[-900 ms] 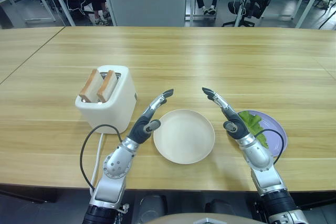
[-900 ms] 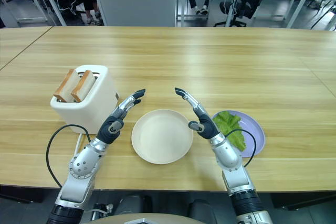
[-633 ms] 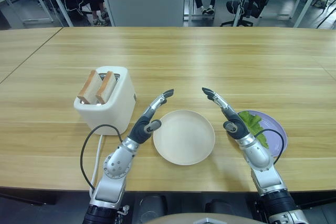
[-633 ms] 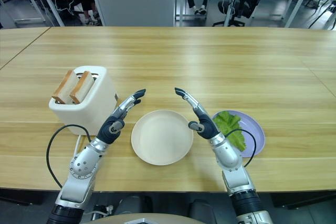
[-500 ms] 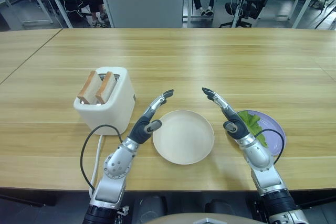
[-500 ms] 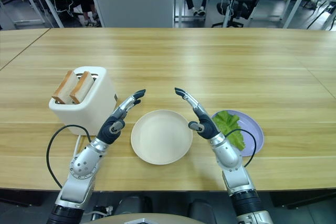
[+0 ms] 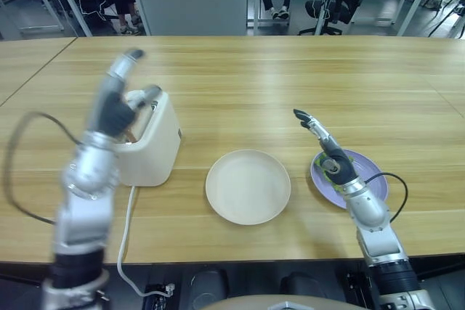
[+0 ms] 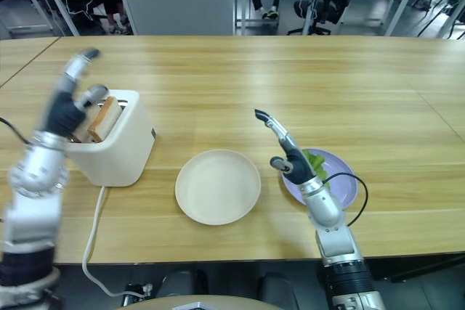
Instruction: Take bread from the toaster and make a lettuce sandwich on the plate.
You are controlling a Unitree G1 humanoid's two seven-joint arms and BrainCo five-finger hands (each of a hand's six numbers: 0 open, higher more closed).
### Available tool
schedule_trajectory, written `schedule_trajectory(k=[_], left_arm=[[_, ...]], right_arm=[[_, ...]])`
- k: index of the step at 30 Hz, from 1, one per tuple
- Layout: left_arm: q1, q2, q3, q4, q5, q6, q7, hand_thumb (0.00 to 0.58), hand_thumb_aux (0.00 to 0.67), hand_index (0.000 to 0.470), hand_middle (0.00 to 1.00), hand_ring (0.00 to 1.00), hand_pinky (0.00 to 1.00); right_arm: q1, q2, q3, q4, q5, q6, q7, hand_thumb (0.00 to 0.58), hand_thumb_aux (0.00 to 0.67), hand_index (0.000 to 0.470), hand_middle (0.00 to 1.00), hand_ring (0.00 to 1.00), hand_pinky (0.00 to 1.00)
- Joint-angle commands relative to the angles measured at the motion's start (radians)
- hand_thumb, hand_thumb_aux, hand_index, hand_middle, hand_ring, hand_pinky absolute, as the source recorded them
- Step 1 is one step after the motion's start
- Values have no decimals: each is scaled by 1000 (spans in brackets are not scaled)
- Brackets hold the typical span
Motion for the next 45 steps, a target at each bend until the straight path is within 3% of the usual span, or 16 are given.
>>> schedule_trajectory(k=[1,4,11,22,23,24,25,26,27,35,36,37,38,39,45], left_arm=[[-11,146,-86,222,189,102,-49,0,0,0,0,0,0],[-50,192,-186,385,261,121,-67,0,0,0,0,0,0],[-155,153,-365,655,303,92,-89,0,0,0,0,0,0],[-183,143,-450,702,303,77,-136,0,0,0,0,0,0],[-183,143,-454,703,299,75,-144,148,92,63,0,0,0],[-183,142,-457,703,296,73,-150,400,297,204,0,0,0],[-183,141,-458,702,291,69,-153,549,515,354,0,0,0],[-182,139,-457,700,285,67,-156,580,652,447,0,0,0],[-182,137,-456,699,281,65,-159,580,670,460,0,0,0],[-175,110,-406,648,216,17,-113,580,670,460,0,0,0],[-178,107,-392,640,207,10,-93,580,670,460,110,110,110],[-183,106,-379,634,199,4,-71,580,670,460,110,110,110],[-188,104,-366,628,191,-4,-53,580,670,460,616,616,616],[-193,103,-353,621,177,-16,-38,580,670,460,980,980,980],[-199,120,-245,473,130,-93,86,580,670,460,1000,1000,1000]], right_arm=[[9,-22,-22,-39,-40,37,-12,0,0,0,0,0,0],[11,-41,-39,-45,-41,56,-10,0,0,0,0,0,0],[11,-87,-84,-33,-18,88,-6,0,0,0,0,0,0],[17,-151,-132,-6,9,97,9,0,0,0,0,0,0],[17,-157,-134,-2,8,99,10,0,0,0,0,0,0],[17,-161,-136,2,7,100,11,0,0,0,0,0,0],[15,-166,-137,9,5,104,13,0,0,0,0,0,0],[14,-173,-138,18,1,109,15,0,0,0,0,0,0],[13,-182,-139,30,-8,110,16,0,0,0,0,0,0],[-3,-343,-85,196,-220,83,-3,0,0,0,0,0,0],[-9,-371,-66,227,-275,75,-20,0,0,0,0,0,0],[-18,-401,-42,262,-342,75,-45,0,0,0,0,0,0],[-28,-430,-17,296,-406,75,-71,0,0,0,0,0,0],[-39,-453,6,330,-458,75,-97,0,0,0,0,0,0],[-144,-508,137,542,-631,63,-230,0,0,0,0,0,0]])
